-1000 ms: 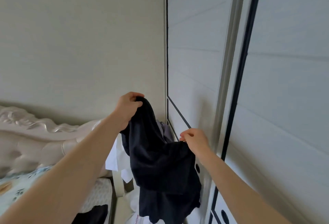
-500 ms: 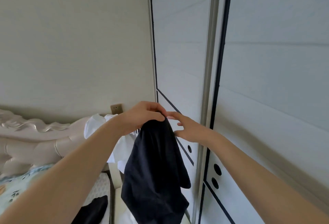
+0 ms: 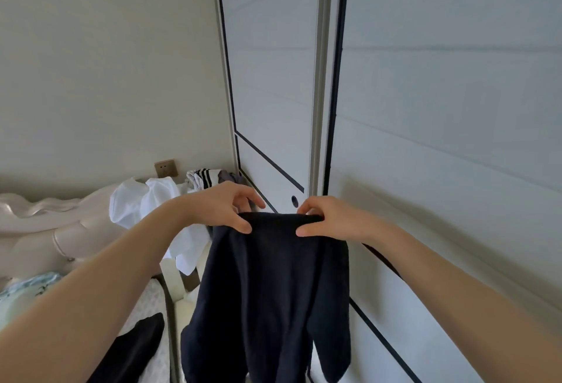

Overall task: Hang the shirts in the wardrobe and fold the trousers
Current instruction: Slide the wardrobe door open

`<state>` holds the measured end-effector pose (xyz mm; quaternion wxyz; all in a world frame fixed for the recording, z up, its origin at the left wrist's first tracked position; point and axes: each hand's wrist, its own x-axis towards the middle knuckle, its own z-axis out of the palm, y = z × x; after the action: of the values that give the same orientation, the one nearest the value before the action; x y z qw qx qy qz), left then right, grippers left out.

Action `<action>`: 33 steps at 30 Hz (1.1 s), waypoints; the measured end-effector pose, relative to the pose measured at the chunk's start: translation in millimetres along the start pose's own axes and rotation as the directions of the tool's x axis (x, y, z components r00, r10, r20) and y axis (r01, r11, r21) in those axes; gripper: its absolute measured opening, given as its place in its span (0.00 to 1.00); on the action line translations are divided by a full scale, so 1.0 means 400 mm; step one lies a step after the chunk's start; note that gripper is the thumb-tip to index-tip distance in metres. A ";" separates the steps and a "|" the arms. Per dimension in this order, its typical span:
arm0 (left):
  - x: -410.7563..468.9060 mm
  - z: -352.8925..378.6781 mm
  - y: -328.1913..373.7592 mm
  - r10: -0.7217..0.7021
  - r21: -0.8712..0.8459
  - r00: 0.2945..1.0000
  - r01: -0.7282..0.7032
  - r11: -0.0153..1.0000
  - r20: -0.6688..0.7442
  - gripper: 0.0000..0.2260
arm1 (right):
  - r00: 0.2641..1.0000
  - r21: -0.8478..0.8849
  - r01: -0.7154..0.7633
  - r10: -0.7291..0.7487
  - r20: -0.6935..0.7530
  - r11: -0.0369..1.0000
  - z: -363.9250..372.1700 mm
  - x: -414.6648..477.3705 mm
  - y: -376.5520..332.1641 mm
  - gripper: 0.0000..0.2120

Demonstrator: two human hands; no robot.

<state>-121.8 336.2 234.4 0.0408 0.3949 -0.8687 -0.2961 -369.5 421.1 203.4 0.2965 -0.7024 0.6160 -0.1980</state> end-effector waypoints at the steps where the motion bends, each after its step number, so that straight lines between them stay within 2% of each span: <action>1: -0.003 0.012 0.000 -0.002 0.068 1.000 0.002 0.998 0.002 0.16 | 1.000 -0.058 -0.006 0.006 0.008 0.998 -0.003 -0.013 -0.003 0.11; 3: -0.010 0.040 0.007 -0.020 0.184 1.000 0.019 0.983 0.006 0.05 | 1.000 -0.150 -0.022 0.024 0.015 0.988 0.001 -0.044 -0.011 0.10; 6: -0.027 0.081 0.026 -0.060 0.275 0.998 0.061 0.960 -0.015 0.20 | 0.999 -0.159 -0.034 0.031 -0.022 0.987 0.021 -0.101 -0.019 0.15; 8: -0.054 0.104 0.046 -0.072 0.301 0.997 0.079 0.950 -0.033 0.19 | 0.998 -0.163 -0.012 0.003 -0.057 0.986 0.028 -0.139 -0.014 0.15; 11: -0.101 0.144 0.083 -0.101 0.278 0.992 0.117 0.953 -0.071 0.14 | 0.990 -0.095 0.024 -0.038 -0.139 0.995 0.035 -0.199 0.006 0.13; 14: -0.160 0.204 0.131 -0.114 0.271 0.988 0.137 0.953 -0.101 0.12 | 0.983 -0.029 0.029 -0.034 -0.180 0.999 0.056 -0.284 0.030 0.10; 17: -0.222 0.281 0.182 -0.161 0.158 0.981 0.178 0.971 -0.111 0.18 | 0.966 0.009 0.034 -0.031 -0.256 0.999 0.085 -0.381 0.051 0.05; 20: -0.284 0.362 0.253 -0.135 0.065 0.971 0.150 0.987 -0.198 0.24 | 0.947 -0.022 0.054 -0.058 -0.317 0.998 0.102 -0.484 0.067 0.05; 22: -0.324 0.409 0.304 -0.111 0.025 0.962 0.121 0.992 -0.248 0.22 | 0.953 0.017 0.066 -0.058 -0.298 0.998 0.107 -0.553 0.079 0.07; 27: -0.404 0.480 0.374 -0.081 0.063 0.919 0.114 0.991 -0.385 0.13 | 0.980 0.240 0.056 -0.007 -0.201 0.969 0.095 -0.677 0.075 0.09; 31: -0.454 0.513 0.419 -0.069 0.036 0.901 0.094 0.995 -0.428 0.10 | 0.961 0.102 0.122 -0.092 -0.260 0.987 0.081 -0.743 0.065 0.05; 33: -0.473 0.524 0.439 -0.072 -0.030 0.907 0.066 0.997 -0.415 0.09 | 0.948 0.009 0.147 -0.138 -0.286 0.989 0.078 -0.765 0.059 0.05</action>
<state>-172.5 661.6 189.3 0.2172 0.4791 -0.8233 -0.2131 -416.9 725.8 191.4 0.2002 -0.7047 0.5968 -0.3273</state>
